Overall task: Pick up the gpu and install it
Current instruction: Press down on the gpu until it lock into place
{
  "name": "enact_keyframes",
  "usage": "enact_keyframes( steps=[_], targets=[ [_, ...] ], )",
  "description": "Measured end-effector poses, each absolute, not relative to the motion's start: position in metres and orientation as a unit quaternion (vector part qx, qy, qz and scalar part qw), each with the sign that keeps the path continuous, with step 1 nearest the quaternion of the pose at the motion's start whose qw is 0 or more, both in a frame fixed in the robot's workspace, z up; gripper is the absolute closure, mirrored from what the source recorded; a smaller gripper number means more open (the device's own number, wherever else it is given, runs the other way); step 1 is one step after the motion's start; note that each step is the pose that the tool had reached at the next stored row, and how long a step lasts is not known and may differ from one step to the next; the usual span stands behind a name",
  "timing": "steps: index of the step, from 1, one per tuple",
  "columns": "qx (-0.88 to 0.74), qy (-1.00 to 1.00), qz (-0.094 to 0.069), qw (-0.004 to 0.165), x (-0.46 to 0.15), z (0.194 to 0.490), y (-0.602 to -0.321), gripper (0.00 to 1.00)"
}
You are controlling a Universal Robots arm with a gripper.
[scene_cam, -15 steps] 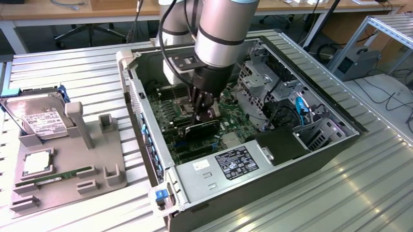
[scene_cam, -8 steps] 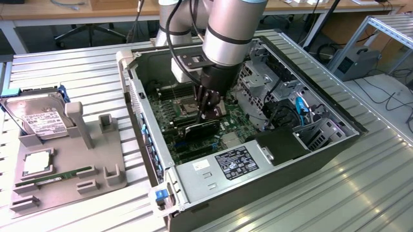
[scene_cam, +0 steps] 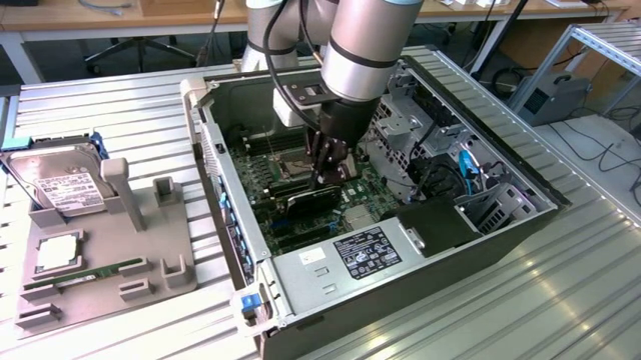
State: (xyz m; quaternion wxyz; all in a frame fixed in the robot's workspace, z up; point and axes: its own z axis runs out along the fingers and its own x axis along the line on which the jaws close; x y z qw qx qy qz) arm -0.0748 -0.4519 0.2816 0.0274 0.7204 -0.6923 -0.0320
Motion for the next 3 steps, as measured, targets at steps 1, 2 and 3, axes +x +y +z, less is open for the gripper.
enact_keyframes(
  steps=[1, 2, 3],
  targets=[
    [0.72, -0.692, -0.032, 0.027, -0.0748, 0.2816, -0.4519, 0.89],
    [0.72, -0.692, -0.032, 0.027, -0.0748, 0.2816, -0.4519, 0.89],
    [0.72, -0.692, -0.032, 0.027, -0.0748, 0.2816, -0.4519, 0.89]
  ],
)
